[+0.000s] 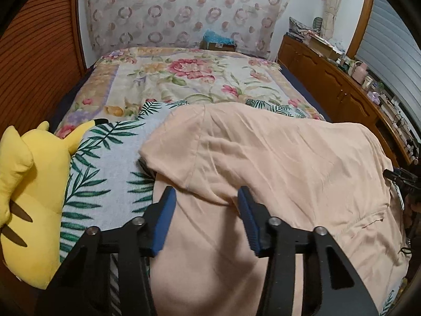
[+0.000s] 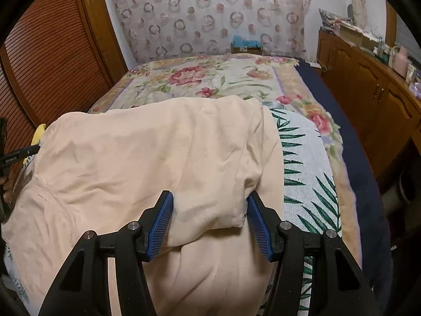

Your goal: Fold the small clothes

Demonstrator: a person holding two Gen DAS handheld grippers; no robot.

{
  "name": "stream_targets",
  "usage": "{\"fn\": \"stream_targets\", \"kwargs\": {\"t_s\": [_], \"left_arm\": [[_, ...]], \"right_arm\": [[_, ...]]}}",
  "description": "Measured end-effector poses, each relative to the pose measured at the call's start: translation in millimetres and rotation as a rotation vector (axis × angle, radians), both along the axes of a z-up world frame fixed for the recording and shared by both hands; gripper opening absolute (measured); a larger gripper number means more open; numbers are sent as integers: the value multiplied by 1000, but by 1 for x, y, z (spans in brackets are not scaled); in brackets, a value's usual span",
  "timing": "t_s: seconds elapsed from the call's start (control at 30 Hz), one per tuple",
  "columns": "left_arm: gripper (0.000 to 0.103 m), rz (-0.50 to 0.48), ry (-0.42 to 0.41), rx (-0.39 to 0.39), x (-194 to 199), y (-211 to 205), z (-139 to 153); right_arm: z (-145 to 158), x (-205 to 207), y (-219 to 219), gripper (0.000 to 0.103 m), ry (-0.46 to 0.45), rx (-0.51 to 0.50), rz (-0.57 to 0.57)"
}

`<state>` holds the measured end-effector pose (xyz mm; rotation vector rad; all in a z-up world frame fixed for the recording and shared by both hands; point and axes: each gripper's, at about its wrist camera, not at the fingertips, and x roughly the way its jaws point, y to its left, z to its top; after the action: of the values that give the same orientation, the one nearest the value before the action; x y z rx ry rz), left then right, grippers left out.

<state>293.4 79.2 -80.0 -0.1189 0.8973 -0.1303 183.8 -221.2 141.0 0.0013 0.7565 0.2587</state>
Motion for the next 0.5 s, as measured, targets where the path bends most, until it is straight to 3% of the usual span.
{"fn": "stream_targets", "kwargs": {"t_s": [0.4, 0.47, 0.5], "left_arm": [[45, -5, 35, -5, 16, 0, -3], [31, -9, 31, -1, 15, -3, -3], [22, -7, 30, 12, 16, -3, -3]], "right_arm": [[-12, -1, 11, 59, -9, -18, -3], [-11, 0, 13, 58, -10, -31, -4], [-11, 0, 15, 51, -12, -44, -5]]}}
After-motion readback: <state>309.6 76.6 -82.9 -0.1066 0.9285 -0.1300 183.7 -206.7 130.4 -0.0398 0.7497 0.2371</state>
